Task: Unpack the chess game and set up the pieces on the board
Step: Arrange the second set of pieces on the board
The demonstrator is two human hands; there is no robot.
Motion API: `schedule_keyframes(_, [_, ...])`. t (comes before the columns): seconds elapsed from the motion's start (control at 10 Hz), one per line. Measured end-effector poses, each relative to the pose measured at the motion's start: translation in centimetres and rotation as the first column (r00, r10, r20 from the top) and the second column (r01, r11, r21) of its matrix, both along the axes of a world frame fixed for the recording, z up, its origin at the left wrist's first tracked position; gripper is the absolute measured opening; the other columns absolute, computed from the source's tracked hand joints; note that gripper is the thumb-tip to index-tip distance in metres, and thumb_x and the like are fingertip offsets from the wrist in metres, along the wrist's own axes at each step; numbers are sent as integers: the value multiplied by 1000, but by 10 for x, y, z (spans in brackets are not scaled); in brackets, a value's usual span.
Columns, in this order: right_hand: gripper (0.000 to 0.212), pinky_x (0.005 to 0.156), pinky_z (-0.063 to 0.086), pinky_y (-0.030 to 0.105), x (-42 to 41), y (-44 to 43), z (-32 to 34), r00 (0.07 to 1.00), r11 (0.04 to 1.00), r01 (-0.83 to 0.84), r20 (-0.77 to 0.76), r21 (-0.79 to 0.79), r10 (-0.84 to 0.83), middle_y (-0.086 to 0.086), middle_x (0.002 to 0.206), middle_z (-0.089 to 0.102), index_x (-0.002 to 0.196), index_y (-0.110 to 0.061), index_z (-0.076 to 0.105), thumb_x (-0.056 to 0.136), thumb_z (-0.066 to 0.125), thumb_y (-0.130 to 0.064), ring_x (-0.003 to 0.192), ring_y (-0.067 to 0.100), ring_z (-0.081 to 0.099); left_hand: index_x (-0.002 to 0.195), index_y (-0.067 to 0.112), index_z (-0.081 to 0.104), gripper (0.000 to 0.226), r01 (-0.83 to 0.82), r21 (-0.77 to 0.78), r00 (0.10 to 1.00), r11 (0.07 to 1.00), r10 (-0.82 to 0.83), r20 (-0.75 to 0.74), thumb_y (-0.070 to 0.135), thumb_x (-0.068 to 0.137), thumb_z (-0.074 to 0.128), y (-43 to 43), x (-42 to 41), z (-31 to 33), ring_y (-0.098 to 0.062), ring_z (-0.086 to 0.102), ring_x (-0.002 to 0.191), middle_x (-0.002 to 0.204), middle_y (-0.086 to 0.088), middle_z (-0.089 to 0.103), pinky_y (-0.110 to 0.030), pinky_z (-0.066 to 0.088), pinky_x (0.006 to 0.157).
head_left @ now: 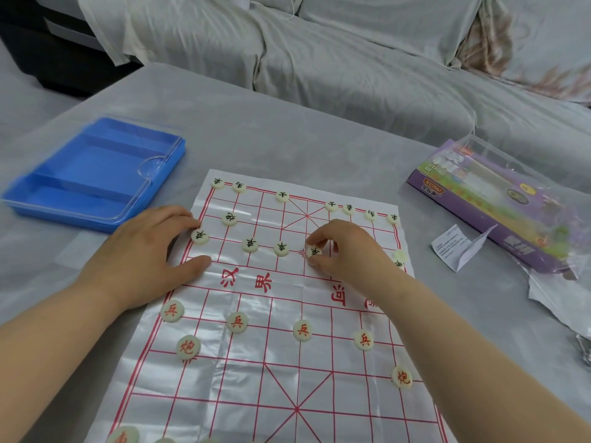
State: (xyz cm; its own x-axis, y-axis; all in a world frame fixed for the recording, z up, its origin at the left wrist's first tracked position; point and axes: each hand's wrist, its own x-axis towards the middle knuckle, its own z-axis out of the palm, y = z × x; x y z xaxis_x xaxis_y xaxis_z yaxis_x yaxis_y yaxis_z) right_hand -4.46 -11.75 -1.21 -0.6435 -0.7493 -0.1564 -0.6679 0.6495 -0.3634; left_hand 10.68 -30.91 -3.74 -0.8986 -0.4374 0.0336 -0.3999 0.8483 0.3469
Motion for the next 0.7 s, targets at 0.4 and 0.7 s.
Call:
schedule_keyframes(0.4, [29, 65, 33, 7, -10, 33, 9, 987, 988, 151, 61, -4, -151, -11, 99, 46, 117, -22, 57, 88, 58, -21, 79, 2, 40, 132, 25, 42, 65, -7, -10, 1000, 1000, 7, 14, 49, 75, 60, 1, -1, 1, -15, 37, 125, 139, 6, 39, -33, 31, 104])
schedule_keyframes(0.7, [28, 77, 33, 17, -16, 42, 12, 987, 987, 158, -31, 24, -157, -10, 100, 49, 115, -25, 57, 87, 58, -22, 85, 5, 39, 130, 22, 45, 63, -11, -4, 1000, 1000, 11, 2, 46, 75, 62, 1, -1, 0, -17, 39, 123, 137, 4, 42, -35, 32, 103])
